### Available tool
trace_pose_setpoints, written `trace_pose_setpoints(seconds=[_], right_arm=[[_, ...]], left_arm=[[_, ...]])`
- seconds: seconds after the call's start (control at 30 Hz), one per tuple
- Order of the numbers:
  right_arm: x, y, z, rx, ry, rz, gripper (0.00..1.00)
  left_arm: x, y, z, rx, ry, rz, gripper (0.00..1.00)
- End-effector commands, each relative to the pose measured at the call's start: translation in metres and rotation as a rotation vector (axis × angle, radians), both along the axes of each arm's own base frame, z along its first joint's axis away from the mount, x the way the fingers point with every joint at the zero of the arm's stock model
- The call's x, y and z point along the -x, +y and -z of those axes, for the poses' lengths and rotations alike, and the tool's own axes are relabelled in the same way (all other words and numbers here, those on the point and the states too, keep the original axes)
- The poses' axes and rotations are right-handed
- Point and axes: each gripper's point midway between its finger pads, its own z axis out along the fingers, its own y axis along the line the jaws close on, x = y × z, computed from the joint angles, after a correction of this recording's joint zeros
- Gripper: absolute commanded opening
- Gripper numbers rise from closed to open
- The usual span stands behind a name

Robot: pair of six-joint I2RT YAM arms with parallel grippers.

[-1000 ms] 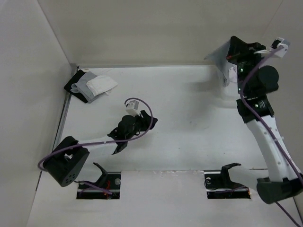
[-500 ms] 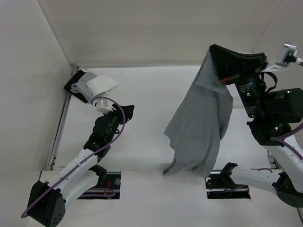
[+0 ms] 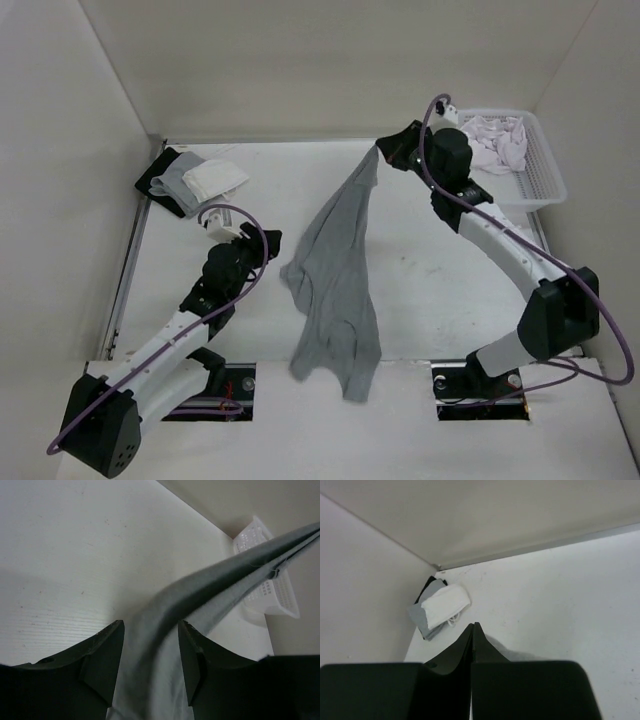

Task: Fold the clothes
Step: Move the tank top to the center of the board

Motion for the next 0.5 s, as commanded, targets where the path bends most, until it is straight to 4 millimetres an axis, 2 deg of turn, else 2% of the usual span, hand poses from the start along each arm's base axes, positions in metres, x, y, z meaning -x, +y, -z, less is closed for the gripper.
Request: trace_pose_setpoints(seconds=[0.0, 0.07, 0.1, 0.13, 0.17, 0.2, 0.3, 0.37, 0.47], right_arm=[[0.058, -0.027, -0.198, -0.16, -0.425, -0.002, 0.0], [0.077, -0.027, -0.22, -0.141, -0.451, 0.006, 0.0], [0.088, -0.023, -0.224, -0.138, -0.454, 0.001, 0.0], [0.112, -0.008, -0.223, -0.118, -0.454, -0.033, 0.0], [0.116, -0.004, -0.221, -0.114, -0.451, -0.04, 0.0], [0.13, 0.008, -0.212, -0.105, -0.434, -0.062, 0.0], [0.155, 0.045, -0.175, -0.054, -0.368, -0.124, 0.01], [0.169, 0.085, -0.121, 0.011, -0.279, -0.207, 0.03], [0.186, 0.124, -0.052, 0.038, -0.147, -0.296, 0.03]], left_arm=[[-0.007, 0.003, -0.015, 0.003, -0.037, -0.013, 0.45], [-0.008, 0.001, -0.023, 0.015, -0.05, -0.008, 0.45], [-0.008, 0.001, -0.027, 0.024, -0.058, -0.008, 0.45], [-0.007, 0.002, -0.035, 0.038, -0.076, -0.009, 0.45], [-0.007, 0.002, -0.037, 0.04, -0.081, -0.011, 0.45], [-0.006, 0.004, -0.04, 0.043, -0.085, -0.015, 0.45], [-0.003, 0.008, -0.044, 0.047, -0.089, -0.026, 0.45], [0.0, 0.015, -0.045, 0.053, -0.086, -0.05, 0.44], [0.004, 0.027, -0.041, 0.054, -0.074, -0.096, 0.43]])
